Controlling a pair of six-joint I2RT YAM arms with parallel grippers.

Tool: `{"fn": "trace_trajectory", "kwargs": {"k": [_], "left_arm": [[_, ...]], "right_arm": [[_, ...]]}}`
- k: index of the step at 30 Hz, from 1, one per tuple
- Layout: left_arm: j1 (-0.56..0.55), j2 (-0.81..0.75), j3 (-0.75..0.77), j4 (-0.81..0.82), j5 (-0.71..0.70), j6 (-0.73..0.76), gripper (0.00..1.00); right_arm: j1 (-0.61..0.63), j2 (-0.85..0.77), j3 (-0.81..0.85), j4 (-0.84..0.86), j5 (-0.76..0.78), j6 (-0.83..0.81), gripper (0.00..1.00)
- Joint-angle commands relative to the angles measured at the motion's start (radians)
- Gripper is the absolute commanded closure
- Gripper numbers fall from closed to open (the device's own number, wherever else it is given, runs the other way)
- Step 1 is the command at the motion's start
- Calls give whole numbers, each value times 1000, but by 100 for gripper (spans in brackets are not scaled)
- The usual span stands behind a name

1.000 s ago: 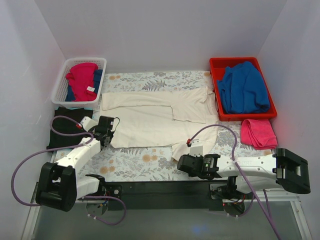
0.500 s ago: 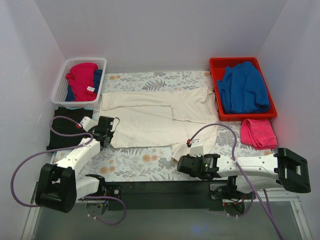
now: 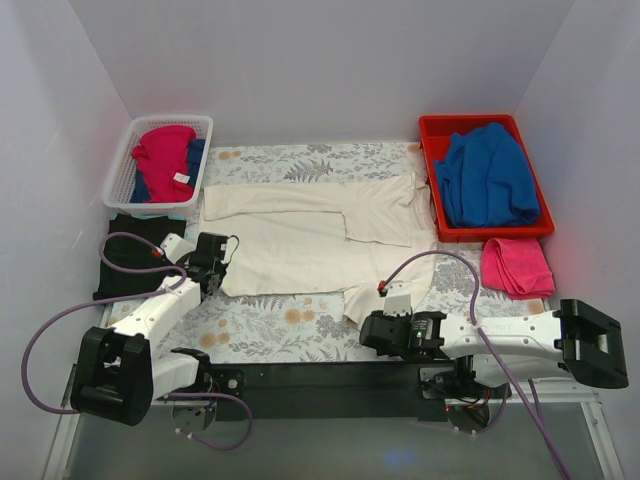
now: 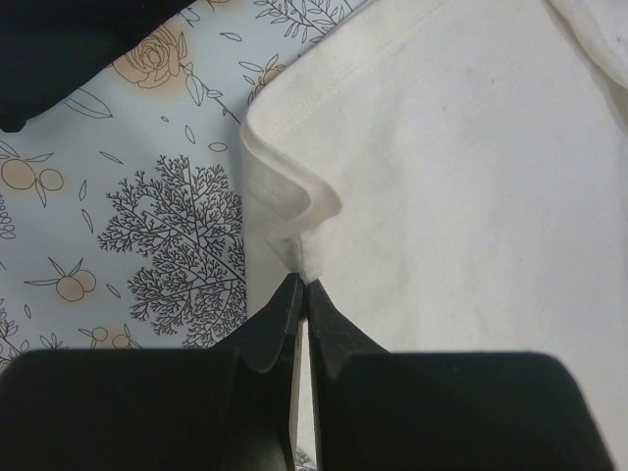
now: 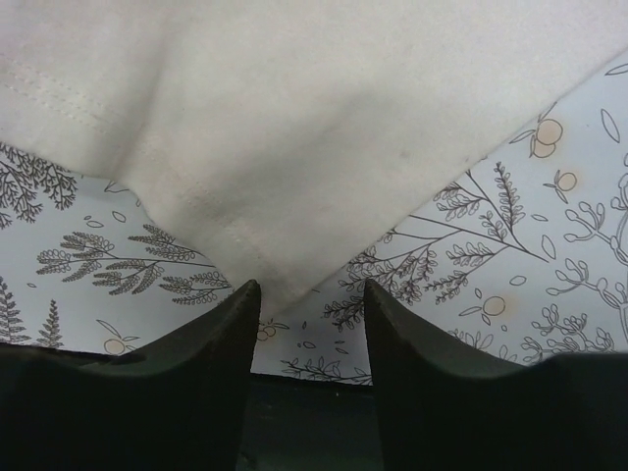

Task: Fold and stack the t-shirts
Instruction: Grap the side of the flattened tshirt closest away from the robot with both arms

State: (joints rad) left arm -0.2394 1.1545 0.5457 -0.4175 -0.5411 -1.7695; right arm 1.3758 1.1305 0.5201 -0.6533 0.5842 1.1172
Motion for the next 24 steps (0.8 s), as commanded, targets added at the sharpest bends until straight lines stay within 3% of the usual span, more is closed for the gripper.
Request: {"fn": "trace_trajectory", "kwargs": {"k": [1, 9, 17, 24], "left_arm": [[0, -15, -12, -1, -14, 12, 100], [0, -19, -15, -4, -17, 13, 100], [0, -26, -13, -6, -19, 15, 100], [0, -44, -13, -9, -7, 24, 100]], "right_arm": [[6, -9, -35, 66, 3, 4, 46], [-4, 46, -78, 130, -41, 4, 49], [-7, 43, -91, 129, -61, 13, 99], [-6, 29, -6, -3, -9, 20, 99]]}}
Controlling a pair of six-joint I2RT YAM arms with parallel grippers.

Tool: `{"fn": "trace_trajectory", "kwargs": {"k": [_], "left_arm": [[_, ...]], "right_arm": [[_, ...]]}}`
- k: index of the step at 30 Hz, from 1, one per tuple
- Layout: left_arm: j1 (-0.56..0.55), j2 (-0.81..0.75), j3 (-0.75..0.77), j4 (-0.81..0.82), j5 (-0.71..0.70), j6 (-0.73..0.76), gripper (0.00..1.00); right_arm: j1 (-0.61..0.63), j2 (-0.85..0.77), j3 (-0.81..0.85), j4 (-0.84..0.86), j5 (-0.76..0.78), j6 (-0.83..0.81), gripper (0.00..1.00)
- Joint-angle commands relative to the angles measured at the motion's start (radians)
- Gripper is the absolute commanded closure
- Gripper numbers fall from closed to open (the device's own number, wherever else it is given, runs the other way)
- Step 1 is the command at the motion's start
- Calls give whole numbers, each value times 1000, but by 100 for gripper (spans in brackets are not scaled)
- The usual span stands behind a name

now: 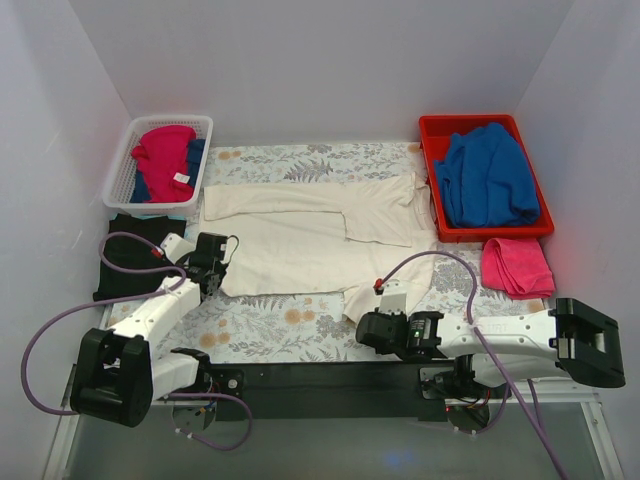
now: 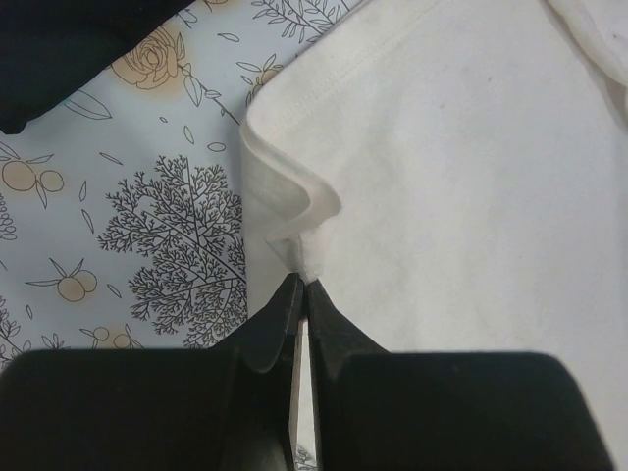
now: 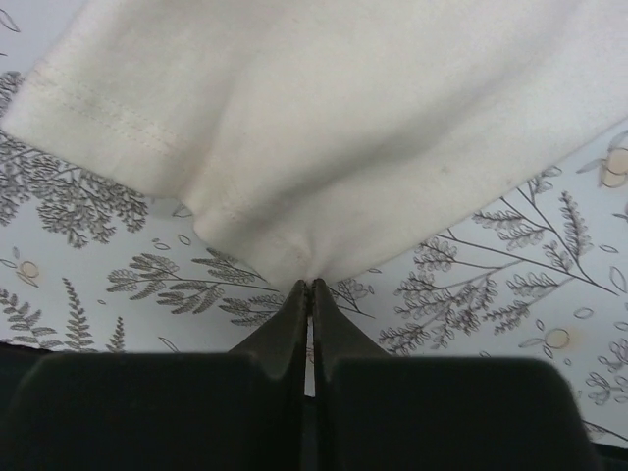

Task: Fold and stack the t-shirts
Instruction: Grap the side of the flattened tshirt closest away from the robot with both arms

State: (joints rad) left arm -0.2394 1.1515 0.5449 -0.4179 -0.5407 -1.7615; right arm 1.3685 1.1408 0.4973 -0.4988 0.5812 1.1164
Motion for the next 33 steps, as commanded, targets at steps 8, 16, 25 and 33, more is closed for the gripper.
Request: {"fn": "trace_trajectory", "kwargs": {"k": [8, 16, 25, 33], "left_arm": [[-3, -176, -26, -61, 16, 22, 100], [-11, -334, -11, -208, -13, -29, 100], [-12, -472, 24, -370, -84, -105, 100], [-12, -565, 67, -493, -142, -185, 100]], "right_arm": [[17, -102, 129, -408, 85, 95, 99], [17, -222, 184, -582, 163, 160, 99], [20, -273, 247, -690, 209, 194, 99], [85, -219, 288, -756, 252, 252, 99]]}}
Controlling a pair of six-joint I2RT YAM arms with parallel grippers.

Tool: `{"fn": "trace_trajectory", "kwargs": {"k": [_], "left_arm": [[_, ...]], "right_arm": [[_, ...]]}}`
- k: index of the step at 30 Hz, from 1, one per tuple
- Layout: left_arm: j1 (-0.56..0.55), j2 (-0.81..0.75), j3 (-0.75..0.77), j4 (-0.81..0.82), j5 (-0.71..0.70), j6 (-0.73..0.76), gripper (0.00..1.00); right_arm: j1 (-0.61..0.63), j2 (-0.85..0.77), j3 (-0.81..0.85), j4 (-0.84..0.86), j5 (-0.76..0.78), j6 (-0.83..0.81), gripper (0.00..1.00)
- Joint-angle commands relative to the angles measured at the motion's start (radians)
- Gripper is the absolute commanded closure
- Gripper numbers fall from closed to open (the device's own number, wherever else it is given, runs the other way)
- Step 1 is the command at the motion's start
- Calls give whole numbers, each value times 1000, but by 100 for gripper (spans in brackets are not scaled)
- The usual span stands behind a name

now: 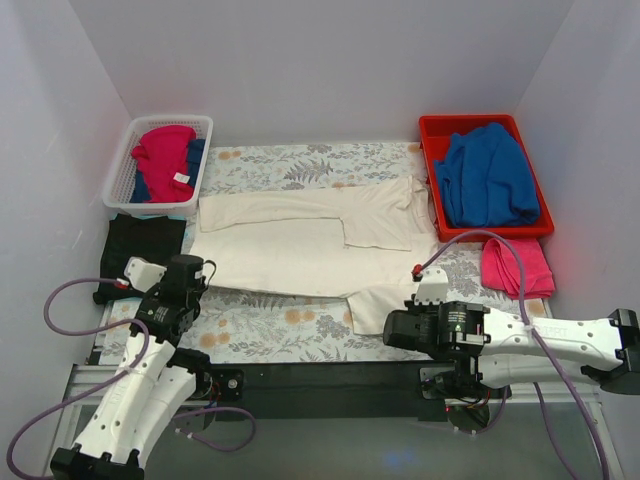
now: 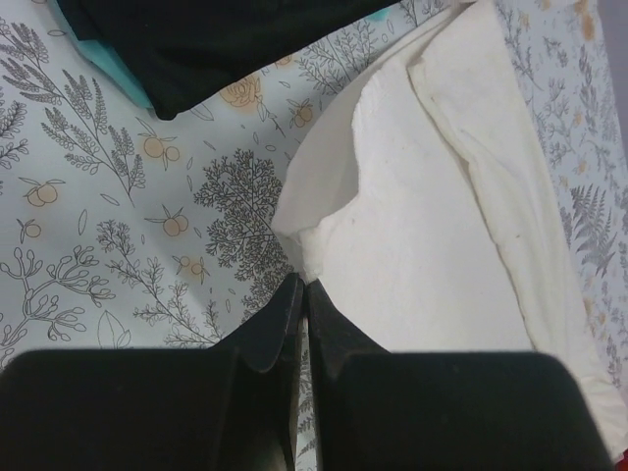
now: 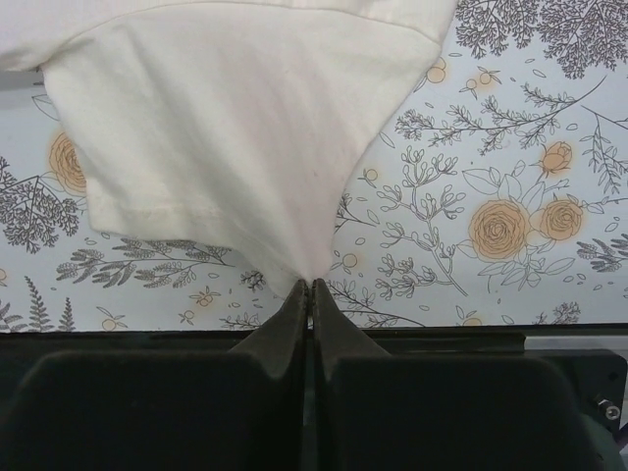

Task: Fold and stack the t-shirts
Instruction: Grap the side of the flattened tshirt closest away from the robot with both arms

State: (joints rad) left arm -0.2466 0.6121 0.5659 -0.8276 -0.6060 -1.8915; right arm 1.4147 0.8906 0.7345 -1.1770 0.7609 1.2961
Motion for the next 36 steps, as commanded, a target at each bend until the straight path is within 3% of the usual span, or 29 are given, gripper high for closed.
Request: {"fn": "trace_trajectory", "kwargs": {"k": [1, 6, 13, 20, 25, 29, 32, 36], "left_arm": [[-5, -31, 45, -91, -90, -64, 100], [-5, -9, 54, -110, -95, -84, 100], [-5, -11, 71, -117, -124, -75, 100], [-5, 64, 87, -6, -101, -12, 100], [-5, 143, 112, 57, -94, 23, 100], [-5, 173, 112, 99, -80, 35, 100], [-5, 178, 106, 116, -78, 46, 100], [-5, 184, 104, 130, -78, 61, 100]], "right_arm": [[50, 47, 57, -87, 81, 83, 99], [73, 151, 146, -136, 158, 101, 99], [82, 134, 210, -138, 273, 77, 99], [78, 103, 244, -138, 417, 39, 99], [-3, 113, 263, -95, 439, -52, 99], [-57, 88, 224, 112, 362, -274, 99], [-144, 28, 135, 368, 252, -487, 99], [-325, -38, 52, 644, 97, -693, 99]]}}
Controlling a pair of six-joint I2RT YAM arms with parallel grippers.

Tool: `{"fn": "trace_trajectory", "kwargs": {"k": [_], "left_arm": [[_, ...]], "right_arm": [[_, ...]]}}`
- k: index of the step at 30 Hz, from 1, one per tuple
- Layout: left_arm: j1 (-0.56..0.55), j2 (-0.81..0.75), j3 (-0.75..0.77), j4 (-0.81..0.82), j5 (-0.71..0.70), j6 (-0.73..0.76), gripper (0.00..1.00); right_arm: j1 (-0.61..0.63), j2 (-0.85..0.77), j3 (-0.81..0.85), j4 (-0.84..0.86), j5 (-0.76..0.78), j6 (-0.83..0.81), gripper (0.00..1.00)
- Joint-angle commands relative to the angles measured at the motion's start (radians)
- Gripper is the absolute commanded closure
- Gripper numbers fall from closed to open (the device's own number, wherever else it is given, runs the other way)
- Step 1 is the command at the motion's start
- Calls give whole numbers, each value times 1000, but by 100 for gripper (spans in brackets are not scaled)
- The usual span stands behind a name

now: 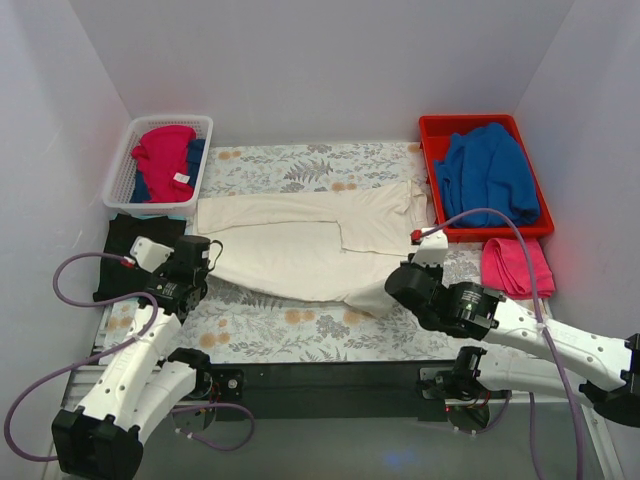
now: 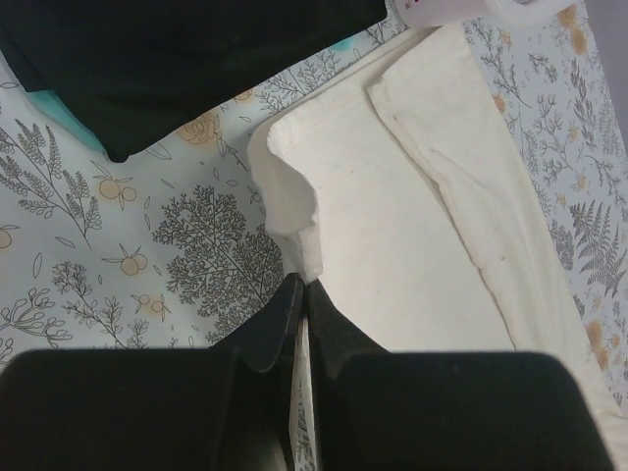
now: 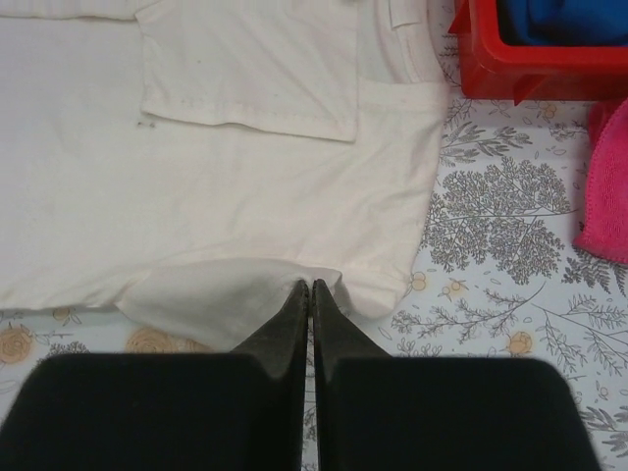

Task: Fold and stack the t-shirts
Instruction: Grap the side of the flattened tshirt closest away from the robot with both arms, then fold the other side of the tshirt into a rectangle

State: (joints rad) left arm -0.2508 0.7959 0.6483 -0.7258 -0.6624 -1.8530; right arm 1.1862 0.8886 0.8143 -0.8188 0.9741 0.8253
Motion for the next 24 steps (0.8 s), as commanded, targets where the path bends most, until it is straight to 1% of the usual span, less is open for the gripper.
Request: {"fn": "trace_trajectory", "kwargs": {"k": [1, 3, 8, 9, 13, 14, 18, 24], "left_arm": [[-1, 8, 22, 31, -23, 26, 100], [-1, 17, 22, 35, -23, 28, 100], [-1, 54, 28, 57, -36, 29, 100], [-1, 61, 31, 61, -40, 28, 100], [-1, 106, 50, 85, -68, 34, 100], [-1, 130, 56, 95, -83, 31, 100], [5, 219, 97, 150, -92, 35, 100], [27, 356, 151, 224, -91, 46, 100]], "right_arm": [[-123, -34, -32, 306, -135, -270, 99], [-186, -13, -26, 343, -170, -307, 99], [-295, 24, -10, 424, -247, -422, 99], [-337, 32, -10, 452, -261, -433, 99], [-439, 58, -7, 509, -317, -497, 99], [-480, 67, -3, 529, -345, -509, 99], [-571, 104, 19, 558, -393, -567, 99], [-703, 170, 22, 635, -488, -595, 99]]}}
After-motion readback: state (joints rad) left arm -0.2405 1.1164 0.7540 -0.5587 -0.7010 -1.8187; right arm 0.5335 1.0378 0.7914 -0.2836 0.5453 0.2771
